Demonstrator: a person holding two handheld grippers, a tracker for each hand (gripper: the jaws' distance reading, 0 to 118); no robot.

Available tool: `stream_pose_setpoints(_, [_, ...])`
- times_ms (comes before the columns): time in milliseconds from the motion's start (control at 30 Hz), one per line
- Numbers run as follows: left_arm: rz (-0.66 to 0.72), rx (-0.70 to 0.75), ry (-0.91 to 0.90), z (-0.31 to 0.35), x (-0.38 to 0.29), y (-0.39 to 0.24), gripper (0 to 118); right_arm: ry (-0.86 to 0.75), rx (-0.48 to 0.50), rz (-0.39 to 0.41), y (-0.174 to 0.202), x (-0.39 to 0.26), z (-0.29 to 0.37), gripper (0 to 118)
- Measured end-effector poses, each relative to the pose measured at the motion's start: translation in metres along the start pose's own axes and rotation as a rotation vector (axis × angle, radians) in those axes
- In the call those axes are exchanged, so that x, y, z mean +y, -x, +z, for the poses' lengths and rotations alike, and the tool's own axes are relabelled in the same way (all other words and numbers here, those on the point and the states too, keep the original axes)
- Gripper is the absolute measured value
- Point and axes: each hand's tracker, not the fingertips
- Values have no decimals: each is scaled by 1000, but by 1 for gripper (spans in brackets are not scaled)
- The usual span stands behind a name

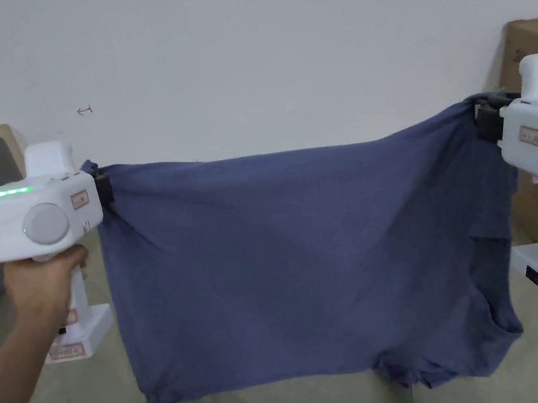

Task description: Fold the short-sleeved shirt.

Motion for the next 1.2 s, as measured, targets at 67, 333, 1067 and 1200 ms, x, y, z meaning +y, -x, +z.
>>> stream_pose_setpoints(67, [12, -7, 39, -2, -23, 0, 2, 39, 6, -9, -10, -61, -21, 1])
stream_pose_setpoints(333, [58, -36, 164, 23, -119, 14, 2, 183, 43, -57, -22, -165, 0, 1])
stream_pose_setpoints(1067, [26, 30, 548, 230, -333, 79, 2, 497, 99, -171, 15, -334, 257, 1])
stream_pose_setpoints(1200, [21, 37, 587, 249, -353, 82, 2, 549, 81, -199, 12, -357, 280, 1])
